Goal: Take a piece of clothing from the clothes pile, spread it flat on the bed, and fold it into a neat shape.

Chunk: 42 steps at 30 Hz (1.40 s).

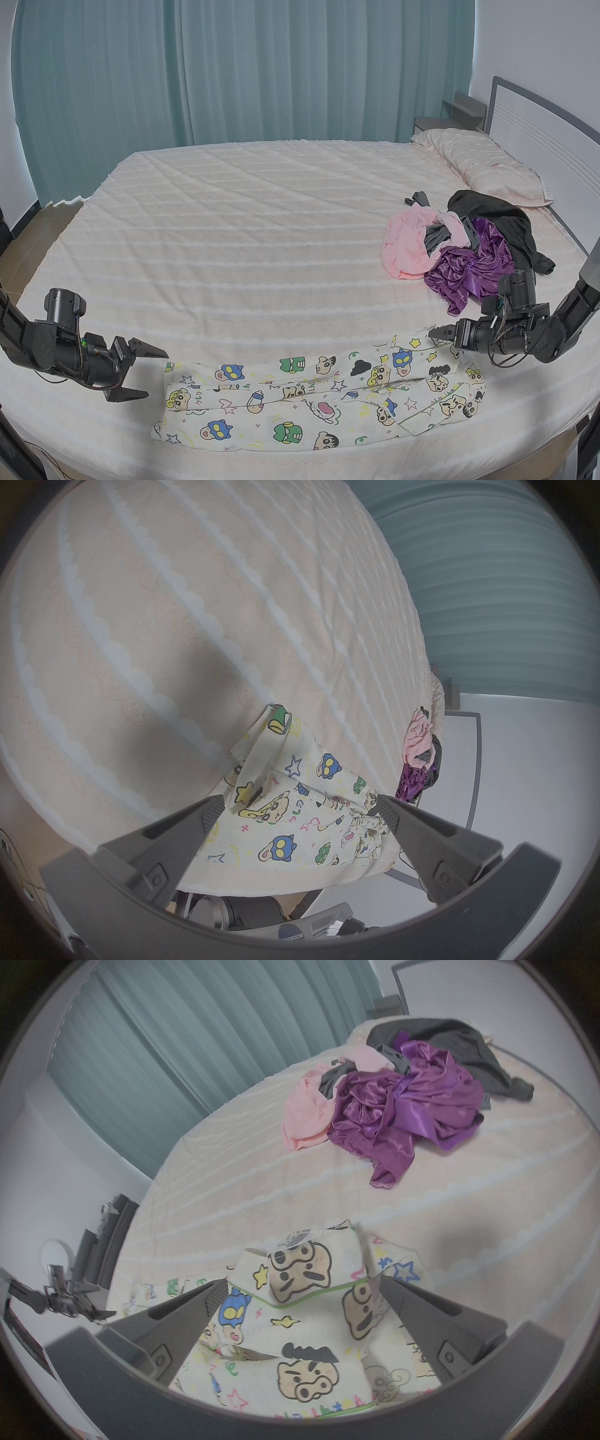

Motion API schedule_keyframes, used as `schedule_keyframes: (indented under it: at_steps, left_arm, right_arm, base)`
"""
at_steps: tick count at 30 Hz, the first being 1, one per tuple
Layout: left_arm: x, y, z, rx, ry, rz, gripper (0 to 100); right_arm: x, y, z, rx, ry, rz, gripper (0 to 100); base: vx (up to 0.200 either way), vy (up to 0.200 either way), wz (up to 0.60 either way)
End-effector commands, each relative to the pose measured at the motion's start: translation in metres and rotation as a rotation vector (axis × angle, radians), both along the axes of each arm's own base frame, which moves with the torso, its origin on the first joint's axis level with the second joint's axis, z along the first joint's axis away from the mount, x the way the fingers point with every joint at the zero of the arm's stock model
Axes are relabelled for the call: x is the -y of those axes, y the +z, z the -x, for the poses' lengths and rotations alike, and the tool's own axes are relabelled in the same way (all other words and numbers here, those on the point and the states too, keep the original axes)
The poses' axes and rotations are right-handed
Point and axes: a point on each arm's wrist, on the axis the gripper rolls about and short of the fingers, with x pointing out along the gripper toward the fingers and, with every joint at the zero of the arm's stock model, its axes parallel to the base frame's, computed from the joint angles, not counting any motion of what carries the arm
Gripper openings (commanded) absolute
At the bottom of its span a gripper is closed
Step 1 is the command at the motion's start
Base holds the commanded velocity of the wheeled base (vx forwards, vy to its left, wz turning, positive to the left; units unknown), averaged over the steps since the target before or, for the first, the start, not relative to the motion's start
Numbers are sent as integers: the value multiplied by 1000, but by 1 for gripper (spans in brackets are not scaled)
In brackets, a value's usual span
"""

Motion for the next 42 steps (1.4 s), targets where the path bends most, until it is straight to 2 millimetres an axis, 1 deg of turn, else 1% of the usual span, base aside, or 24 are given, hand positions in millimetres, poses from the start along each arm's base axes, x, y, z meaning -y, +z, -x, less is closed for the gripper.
schedule_keyframes:
  at_steps: [1, 5, 7, 9, 10, 11, 13, 20, 28, 31, 37, 42]
  left_arm:
    - [0, -1, 1, -4, 1, 1, 100]
    - [0, -1, 1, -4, -1, 1, 100]
    - [0, -1, 1, -4, -1, 1, 100]
    - [0, -1, 1, -4, -1, 1, 100]
    - [0, -1, 1, -4, -1, 1, 100]
    - [0, -1, 1, -4, -1, 1, 100]
    - [0, -1, 1, -4, -1, 1, 100]
    - [0, -1, 1, -4, -1, 1, 100]
    - [0, -1, 1, -4, 0, 0, 100]
    - [0, -1, 1, -4, 0, 0, 100]
    - [0, -1, 1, -4, 0, 0, 100]
    - [0, -1, 1, -4, 0, 0, 100]
  right_arm:
    - [7, -2, -1, -28, -8, -75, 100]
    - [14, -11, -6, -56, -4, -113, 100]
    - [15, -12, -7, -50, -6, -119, 100]
    - [24, -13, -9, -4, 4, -157, 100]
    - [24, -13, -9, -1, 5, -160, 100]
    - [32, -13, -9, 29, 16, -189, 100]
    - [38, -16, -8, 40, 25, -214, 100]
    - [49, -30, -8, 49, 23, -240, 100]
    - [51, -33, -3, 50, 15, -227, 100]
    - [51, -33, -3, 57, 14, -225, 100]
    - [54, -41, -6, 43, -4, -217, 100]
    - [55, -41, -6, 43, -9, -212, 100]
  base:
    - [0, 0, 0]
    - [0, 0, 0]
    - [0, 0, 0]
    - [0, 0, 0]
    - [0, 0, 0]
    - [0, 0, 0]
    - [0, 0, 0]
    - [0, 0, 0]
    - [0, 0, 0]
    - [0, 0, 0]
    - [0, 0, 0]
    - [0, 0, 0]
